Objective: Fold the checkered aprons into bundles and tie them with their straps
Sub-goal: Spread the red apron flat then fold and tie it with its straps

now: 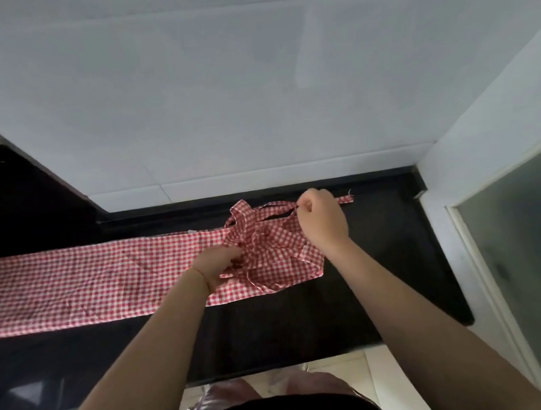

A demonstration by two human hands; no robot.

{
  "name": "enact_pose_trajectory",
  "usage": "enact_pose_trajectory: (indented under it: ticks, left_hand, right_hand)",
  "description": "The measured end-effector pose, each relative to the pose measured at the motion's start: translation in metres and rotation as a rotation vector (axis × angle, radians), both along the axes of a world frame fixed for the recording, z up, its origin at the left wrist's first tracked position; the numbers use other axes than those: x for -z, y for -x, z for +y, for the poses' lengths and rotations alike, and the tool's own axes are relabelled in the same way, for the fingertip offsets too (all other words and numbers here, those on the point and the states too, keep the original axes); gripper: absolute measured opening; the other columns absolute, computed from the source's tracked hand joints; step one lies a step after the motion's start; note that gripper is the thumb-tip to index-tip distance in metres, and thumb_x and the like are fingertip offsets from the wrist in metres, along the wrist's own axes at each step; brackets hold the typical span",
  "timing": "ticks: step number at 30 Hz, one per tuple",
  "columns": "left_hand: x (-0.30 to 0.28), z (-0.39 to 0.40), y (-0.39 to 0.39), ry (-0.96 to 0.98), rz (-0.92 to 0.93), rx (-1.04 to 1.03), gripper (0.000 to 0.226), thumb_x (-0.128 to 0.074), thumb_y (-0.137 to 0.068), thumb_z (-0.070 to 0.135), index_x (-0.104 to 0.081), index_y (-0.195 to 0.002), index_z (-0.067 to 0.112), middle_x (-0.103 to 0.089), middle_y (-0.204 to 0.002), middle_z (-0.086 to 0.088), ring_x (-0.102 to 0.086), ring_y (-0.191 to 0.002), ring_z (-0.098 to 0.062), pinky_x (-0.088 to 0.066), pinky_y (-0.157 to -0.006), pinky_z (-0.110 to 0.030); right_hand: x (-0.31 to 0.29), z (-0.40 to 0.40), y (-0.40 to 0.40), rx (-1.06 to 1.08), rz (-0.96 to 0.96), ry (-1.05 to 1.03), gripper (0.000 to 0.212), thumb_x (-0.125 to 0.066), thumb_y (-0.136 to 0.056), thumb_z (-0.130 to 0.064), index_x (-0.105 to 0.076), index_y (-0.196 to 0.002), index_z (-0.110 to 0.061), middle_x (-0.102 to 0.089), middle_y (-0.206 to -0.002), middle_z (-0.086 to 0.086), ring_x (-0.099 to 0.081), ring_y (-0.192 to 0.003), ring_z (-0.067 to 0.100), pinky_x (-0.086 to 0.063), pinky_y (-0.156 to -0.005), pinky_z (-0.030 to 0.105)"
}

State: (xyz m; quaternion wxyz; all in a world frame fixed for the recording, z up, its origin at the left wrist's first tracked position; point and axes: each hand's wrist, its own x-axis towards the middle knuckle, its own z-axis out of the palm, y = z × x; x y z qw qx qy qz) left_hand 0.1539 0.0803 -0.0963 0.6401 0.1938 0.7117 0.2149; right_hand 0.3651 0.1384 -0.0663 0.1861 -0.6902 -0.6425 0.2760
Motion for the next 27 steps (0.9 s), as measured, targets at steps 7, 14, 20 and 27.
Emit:
enact_pose_trajectory:
  ticks: [7,14,20,27]
  left_hand:
    - [-0.011,-0.009,0.017,0.073,0.398,0.794,0.036,-0.075,-0.082,0.015,-0.06,-0.114,0.011,-0.061,-0.117,-0.007,-0.059,-0.105,-0.024,-0.053,-0.091,-0.034]
    - [0.002,-0.001,0.002,-0.107,0.301,0.177,0.072,-0.068,-0.086,0.047,-0.04,-0.146,0.019,-0.053,-0.138,-0.01,-0.055,-0.121,-0.033,-0.05,-0.1,-0.05]
    - [0.01,0.012,-0.007,-0.286,0.544,0.083,0.029,-0.052,-0.1,0.017,-0.062,-0.127,0.014,-0.066,-0.121,-0.009,-0.057,-0.09,-0.015,-0.048,-0.073,-0.025]
    - [0.008,0.003,-0.011,-0.656,0.958,0.695,0.043,-0.061,-0.089,0.052,-0.061,-0.123,0.027,-0.057,-0.125,0.003,-0.05,-0.119,-0.019,-0.039,-0.107,-0.044]
  right_hand:
    - [0.047,-0.002,-0.03,0.117,0.019,0.476,0.058,-0.067,-0.091,-0.043,-0.045,-0.133,-0.01,-0.051,-0.132,0.011,-0.057,-0.111,0.026,-0.048,-0.08,0.034]
    - [0.06,-0.017,-0.021,-0.146,-0.184,0.383,0.038,-0.065,-0.092,-0.037,-0.05,-0.121,-0.018,-0.048,-0.119,0.006,-0.057,-0.098,0.02,-0.052,-0.085,0.035]
    - [0.062,-0.014,-0.029,0.106,0.068,0.418,0.039,-0.035,-0.105,-0.042,-0.047,-0.129,-0.014,-0.059,-0.109,0.007,-0.06,-0.086,0.016,-0.049,-0.07,0.03]
    - [0.06,0.001,-0.034,-0.004,0.114,0.234,0.055,-0.053,-0.1,-0.022,-0.033,-0.151,-0.026,-0.037,-0.148,0.006,-0.048,-0.128,0.024,-0.043,-0.095,0.033]
